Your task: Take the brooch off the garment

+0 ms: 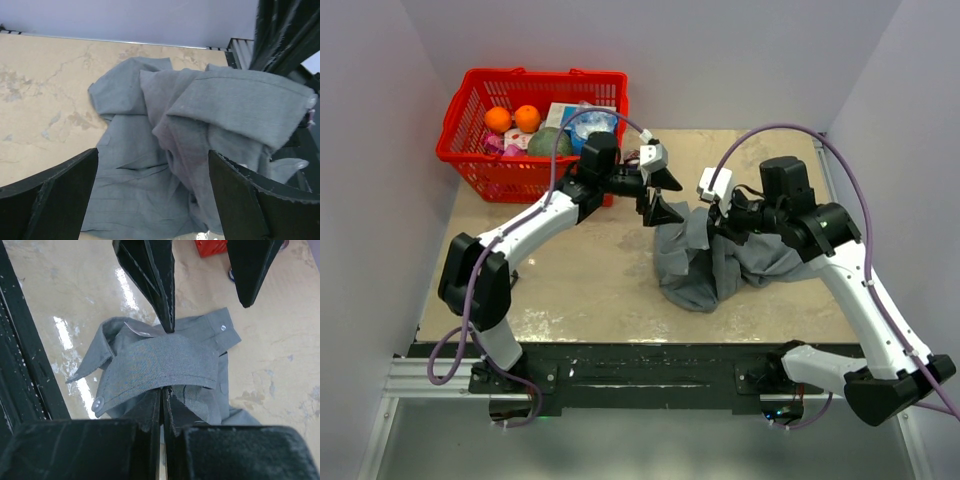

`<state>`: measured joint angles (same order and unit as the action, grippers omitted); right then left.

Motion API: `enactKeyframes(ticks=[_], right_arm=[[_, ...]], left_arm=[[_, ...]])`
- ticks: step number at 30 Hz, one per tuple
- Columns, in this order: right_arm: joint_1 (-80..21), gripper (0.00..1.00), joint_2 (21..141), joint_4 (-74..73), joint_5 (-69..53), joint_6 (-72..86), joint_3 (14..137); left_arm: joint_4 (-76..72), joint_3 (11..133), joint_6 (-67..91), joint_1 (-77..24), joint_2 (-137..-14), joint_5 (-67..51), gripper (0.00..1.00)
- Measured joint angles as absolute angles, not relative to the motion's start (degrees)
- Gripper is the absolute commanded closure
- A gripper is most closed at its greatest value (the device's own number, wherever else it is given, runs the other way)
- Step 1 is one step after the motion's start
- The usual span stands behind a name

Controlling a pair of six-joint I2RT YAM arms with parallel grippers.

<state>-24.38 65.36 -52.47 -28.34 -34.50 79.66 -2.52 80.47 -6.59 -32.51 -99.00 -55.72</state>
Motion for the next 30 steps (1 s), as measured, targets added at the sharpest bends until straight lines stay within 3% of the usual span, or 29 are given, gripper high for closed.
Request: enactKeyframes(ticks=[13,16,19,20,21,23,24,30], right_arm=[[-24.38,0.98,65.17,-50.59,-26.50,-34.41,78.35],[-24.38,0.98,65.17,-50.61,-26.50,-34.46,78.37],[-24.38,0.98,65.17,-50.61,-26.52,-34.48,78.37],[-24.38,0.98,65.17,-50.61,-26.50,-34.48,78.37],[-24.38,0.97,65.17,-50.59,-26.50,-34.48,78.37],[-24.38,0.89,65.14,-50.50,-26.44,-34.46,78.28],[-24.38,0.76,65.10,-50.24,-26.39,-34.28,78.06],[-24.36,0.36,63.22,-47.88,-21.47,-30.94,74.52]], left_arm=[[-10.92,80.95,6.44,-33.50,-102.13,-65.87,0.17],[-11.03,81.71,6.50,-34.81,-104.62,-65.78,0.28],[-10.79,82.24,6.74,-35.05,-106.17,-65.82,0.55],[-10.70,82.48,6.87,-35.00,-106.50,-65.82,0.88],[-10.66,82.70,6.83,-35.00,-106.65,-65.95,1.00],[-10.72,83.02,7.16,-35.00,-106.67,-66.32,1.00],[-10.72,83.11,6.90,-35.00,-106.56,-66.26,1.00],[-0.10,82.91,-2.28,-33.85,-101.91,-61.73,1.00]])
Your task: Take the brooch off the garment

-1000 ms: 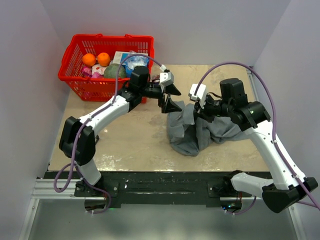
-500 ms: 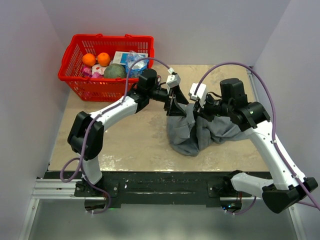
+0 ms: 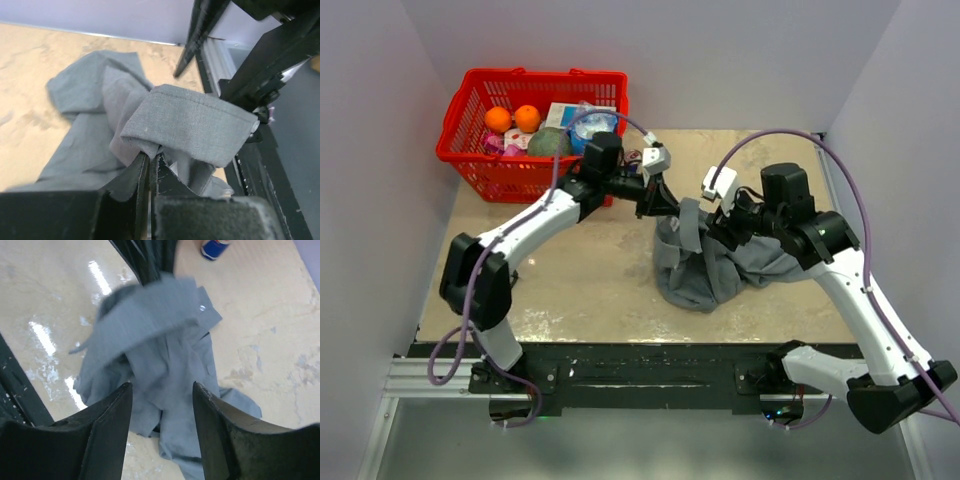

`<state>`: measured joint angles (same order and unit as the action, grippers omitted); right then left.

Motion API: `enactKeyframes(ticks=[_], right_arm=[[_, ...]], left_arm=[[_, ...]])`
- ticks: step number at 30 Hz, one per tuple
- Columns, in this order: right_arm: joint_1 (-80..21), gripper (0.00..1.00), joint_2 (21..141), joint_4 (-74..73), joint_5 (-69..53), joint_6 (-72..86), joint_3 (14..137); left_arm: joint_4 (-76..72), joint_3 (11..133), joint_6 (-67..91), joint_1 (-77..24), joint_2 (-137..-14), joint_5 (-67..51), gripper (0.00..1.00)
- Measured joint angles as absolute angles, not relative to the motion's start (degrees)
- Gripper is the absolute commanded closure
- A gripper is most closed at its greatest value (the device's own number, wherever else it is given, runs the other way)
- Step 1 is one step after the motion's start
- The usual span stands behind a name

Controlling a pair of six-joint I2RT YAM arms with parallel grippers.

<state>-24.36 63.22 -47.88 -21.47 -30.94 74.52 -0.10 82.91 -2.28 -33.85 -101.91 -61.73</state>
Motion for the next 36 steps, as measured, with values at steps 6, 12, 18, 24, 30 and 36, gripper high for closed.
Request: enactKeyframes(ticks=[6,12,18,24,30,36], right_arm=[[-20.25,0.29,61.06,-44.12,-16.95,-29.80,71.37],[-6.74,0.22,66.54,-43.09,-18.70,-32.32,68.66],[-3.64,0.21,69.32,-42.35,-15.53,-44.86,56.18],[1.15,0.22,65.71,-43.90,-11.18,-57.45,42.35],[3.53,0.23,69.49,-40.10,-9.74,-61.01,43.62],[5.76,0.29,77.19,-32.84,-8.32,-62.92,44.10]], left_arm=[[18.94,80.05,-22.00,-24.67,-86.61,-52.93,1.00],[31.59,70.00,-37.60,-22.31,-72.99,-40.75,1.00],[36.60,58.89,-41.85,-21.76,-70.96,-31.33,1.00],[36.97,56.93,-41.71,-21.45,-70.96,-28.64,1.00],[36.86,56.93,-41.63,-21.02,-71.09,-28.27,1.00],[36.36,57.14,-41.58,-21.02,-72.88,-28.29,1.00]])
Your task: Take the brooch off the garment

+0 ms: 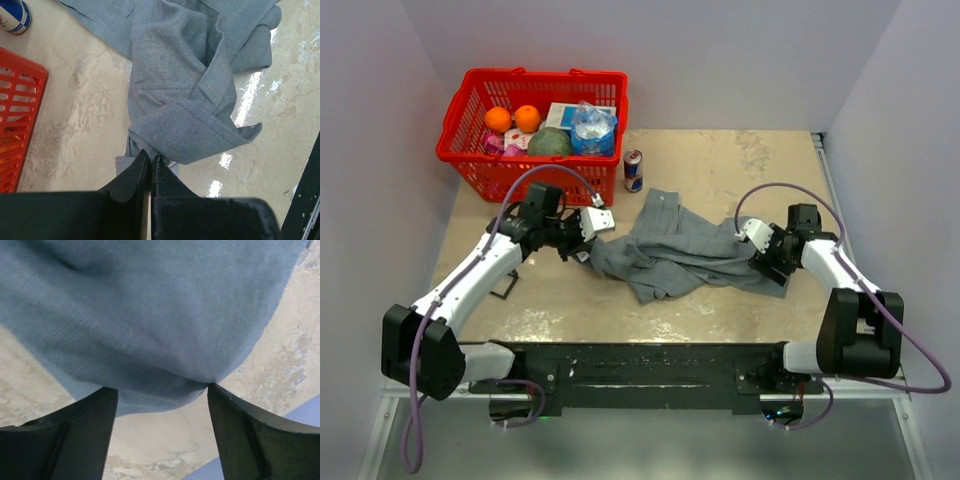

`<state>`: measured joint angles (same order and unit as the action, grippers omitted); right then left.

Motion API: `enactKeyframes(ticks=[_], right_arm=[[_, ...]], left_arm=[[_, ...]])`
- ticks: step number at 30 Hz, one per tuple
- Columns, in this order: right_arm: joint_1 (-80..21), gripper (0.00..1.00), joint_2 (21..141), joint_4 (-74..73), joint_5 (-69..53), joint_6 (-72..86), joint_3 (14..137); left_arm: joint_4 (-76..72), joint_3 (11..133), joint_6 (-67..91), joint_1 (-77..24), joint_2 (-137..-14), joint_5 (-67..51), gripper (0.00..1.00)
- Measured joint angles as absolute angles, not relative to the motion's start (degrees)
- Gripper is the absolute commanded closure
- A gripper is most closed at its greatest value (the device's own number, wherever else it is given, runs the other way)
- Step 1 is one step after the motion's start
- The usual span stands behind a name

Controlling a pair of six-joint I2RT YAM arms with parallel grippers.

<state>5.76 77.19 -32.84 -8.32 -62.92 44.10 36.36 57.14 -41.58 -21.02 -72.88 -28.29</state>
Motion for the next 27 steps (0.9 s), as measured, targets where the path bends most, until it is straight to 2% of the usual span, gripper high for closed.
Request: enactKeyframes(ticks=[1,2,5,9,13,20,24,27], right_arm=[[5.89,0.34,77.89,-31.90,-8.19,-63.16,44.07],[6.00,0.58,78.81,-30.65,-8.16,-63.29,44.03],[6.02,1.00,81.62,-27.20,-8.21,-63.70,44.05],[6.02,1.00,82.43,-26.28,-8.43,-61.28,45.06],[6.02,1.00,74.94,-27.35,-9.96,-56.88,49.41],[6.07,1.00,62.04,-24.82,-9.52,-43.75,67.02],[6.09,1.00,62.70,-22.59,-6.85,-36.10,77.30],[6.17,1.00,65.19,-22.00,-5.13,-32.10,83.44]], left_arm=[[36.36,57.34,-41.56,-20.99,-73.19,-28.27,1.00],[36.32,57.56,-41.54,-20.99,-73.45,-28.27,1.00],[36.12,58.37,-41.19,-20.75,-73.67,-28.29,1.00],[35.88,60.27,-40.27,-19.70,-73.67,-28.29,1.00],[34.68,63.75,-37.08,-16.84,-73.67,-28.58,1.00],[29.41,78.13,-29.82,-11.88,-73.67,-27.66,1.00],[23.62,86.11,-25.96,-11.90,-73.28,-26.72,1.00],[16.91,86.43,-23.94,-12.10,-70.50,-25.54,1.00]])
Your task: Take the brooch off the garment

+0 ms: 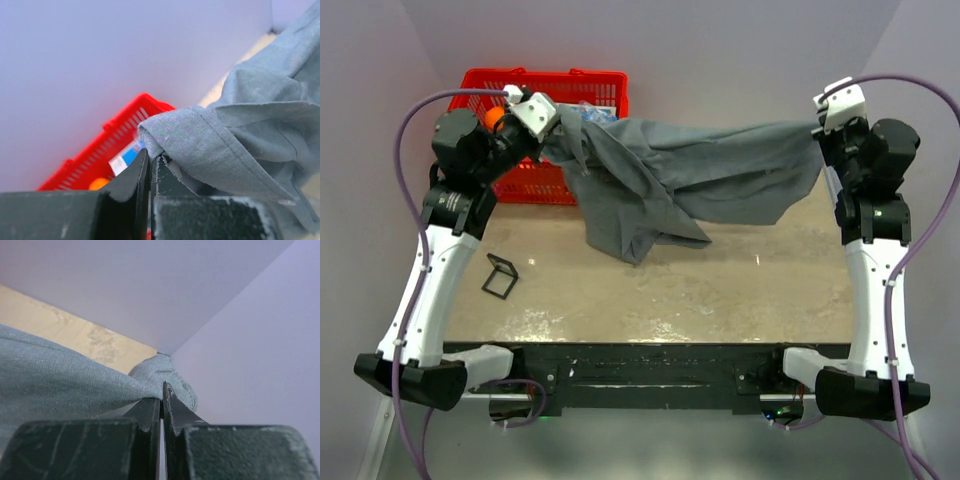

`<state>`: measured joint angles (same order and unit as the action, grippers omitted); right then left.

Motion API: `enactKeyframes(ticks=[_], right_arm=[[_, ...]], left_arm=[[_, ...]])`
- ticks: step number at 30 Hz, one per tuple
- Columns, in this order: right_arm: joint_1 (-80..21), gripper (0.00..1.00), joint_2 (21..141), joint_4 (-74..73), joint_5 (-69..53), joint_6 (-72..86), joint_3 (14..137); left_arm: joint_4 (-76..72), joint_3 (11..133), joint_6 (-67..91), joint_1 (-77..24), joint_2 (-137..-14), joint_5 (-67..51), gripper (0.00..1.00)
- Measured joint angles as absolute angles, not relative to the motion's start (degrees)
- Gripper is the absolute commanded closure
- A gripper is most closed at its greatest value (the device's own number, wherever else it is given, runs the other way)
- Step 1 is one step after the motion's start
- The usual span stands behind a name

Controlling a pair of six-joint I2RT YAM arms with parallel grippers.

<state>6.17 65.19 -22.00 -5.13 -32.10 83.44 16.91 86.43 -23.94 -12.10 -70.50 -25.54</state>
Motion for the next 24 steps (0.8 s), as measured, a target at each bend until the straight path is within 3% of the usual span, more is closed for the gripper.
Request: enactKeyframes(ticks=[13,24], right_arm=[[6.17,1.00,62.81,-22.28,3.62,-24.86,89.84],[6.17,1.00,53.84,-22.09,4.47,-21.34,102.45]], left_arm=[[9.87,89.67,-24.58,-18.20,-58.85,-12.91,1.00],[8.80,110.37,-25.67,-18.20,-59.29,-11.57,1.00]])
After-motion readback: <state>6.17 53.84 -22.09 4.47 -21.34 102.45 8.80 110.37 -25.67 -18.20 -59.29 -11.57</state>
